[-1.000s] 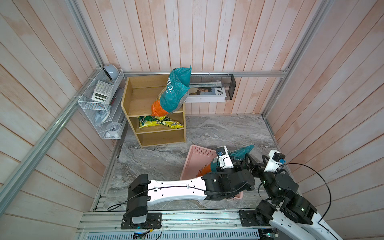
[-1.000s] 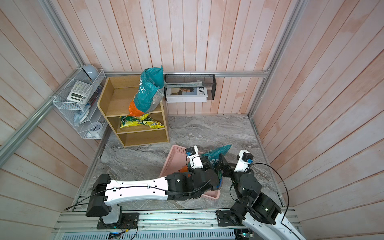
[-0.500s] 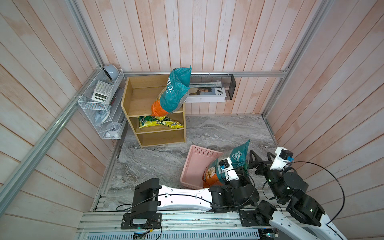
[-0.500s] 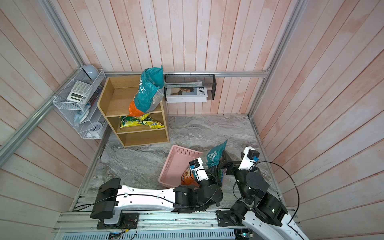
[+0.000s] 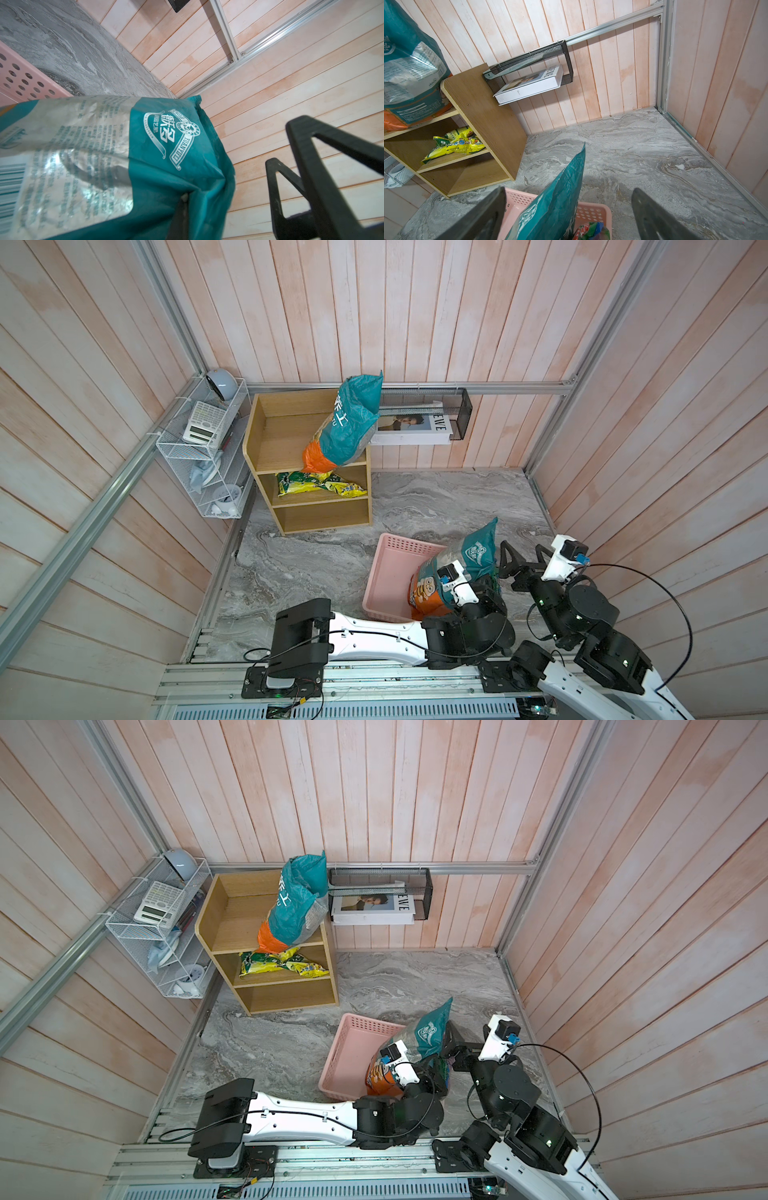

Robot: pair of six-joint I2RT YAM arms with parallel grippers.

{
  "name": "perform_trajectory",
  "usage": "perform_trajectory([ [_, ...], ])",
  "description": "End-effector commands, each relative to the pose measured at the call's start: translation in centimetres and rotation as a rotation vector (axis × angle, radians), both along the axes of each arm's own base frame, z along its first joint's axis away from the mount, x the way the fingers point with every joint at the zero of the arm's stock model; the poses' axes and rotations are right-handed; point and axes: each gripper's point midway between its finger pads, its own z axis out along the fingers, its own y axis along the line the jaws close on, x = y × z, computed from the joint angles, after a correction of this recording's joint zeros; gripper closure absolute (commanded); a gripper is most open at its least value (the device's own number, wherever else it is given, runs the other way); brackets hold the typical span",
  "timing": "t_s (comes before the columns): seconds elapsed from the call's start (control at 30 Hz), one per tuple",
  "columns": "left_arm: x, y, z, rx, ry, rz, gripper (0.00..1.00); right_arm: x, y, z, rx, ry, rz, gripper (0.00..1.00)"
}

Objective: Take down the fertilizer bag from the shelf
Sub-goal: Place the fertilizer bag in the storage box, then pick up the fertilizer bag from the shelf.

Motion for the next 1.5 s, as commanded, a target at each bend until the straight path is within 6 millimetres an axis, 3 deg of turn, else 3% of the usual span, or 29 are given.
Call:
perform_trajectory([
  [0.0,-0.9,-0.1,1.7,-0.128,-0.012,-0.066,1.00,-0.1,-0.1,-0.6,-0.018,0.010,-0.001,0.02],
  [0.07,-1.0,0.1,0.7,-0.135,-0.005,-0.075,0.99,-0.1,-0.1,-0.7,-0.016,0.009,0.001,0.02],
  [0.17,-1.2,0.0,-0.2,-0.151,0.007,-0.085,0.53,-0.1,-0.1,-0.6,-0.011,0.005,0.003,0.02],
  [0.27,-1.5,-0.3,1.3,-0.136,-0.034,-0.119,0.28,-0.1,-0.1,-0.7,-0.012,0.006,0.005,0.02],
  [0.33,-1.7,-0.3,2.9,-0.098,-0.070,-0.138,0.05,-0.1,-0.1,-0.7,-0.014,0.007,0.004,0.02],
  [0.37,-1.8,-0.3,3.8,-0.079,-0.088,-0.144,0.00,-0.1,-0.1,-0.7,-0.014,0.007,0.004,0.02],
  [0.47,-2.0,0.7,7.3,0.054,-0.186,-0.152,0.00,-0.1,0.0,-0.8,-0.012,0.005,0.005,0.02],
  [0.57,-2.0,3.3,10.8,0.178,-0.291,-0.110,0.00,-0.1,0.0,-0.8,-0.011,0.006,0.010,0.02],
  [0.73,-0.9,10.6,17.4,0.419,-0.458,0.037,0.00,0.1,0.4,-1.2,-0.017,0.012,0.018,0.02],
  [0.87,1.5,17.3,21.7,0.702,-0.533,0.272,0.00,0.1,0.7,-1.4,-0.012,0.012,0.029,0.02],
  [1.0,6.9,21.6,24.9,0.985,-0.494,0.384,0.00,0.2,0.8,-1.5,-0.013,0.014,0.034,0.02],
  [1.1,11.6,26.4,26.1,1.029,-0.434,0.451,0.00,0.1,0.7,-1.6,-0.011,0.014,0.033,0.02],
  [1.17,12.8,28.1,26.7,1.023,-0.499,0.449,0.00,0.1,0.7,-1.7,-0.012,0.014,0.028,0.02],
  [1.27,13.8,28.7,25.6,1.088,-0.611,0.413,0.00,0.2,0.7,-1.7,-0.015,0.014,0.028,0.02],
  [1.37,16.0,29.5,21.7,1.241,-0.569,0.397,0.00,0.1,0.4,-1.9,-0.028,0.020,0.019,0.02],
  [1.47,17.6,28.3,20.0,1.255,-0.576,0.335,0.00,0.0,0.2,-1.7,-0.014,0.000,0.013,0.02],
])
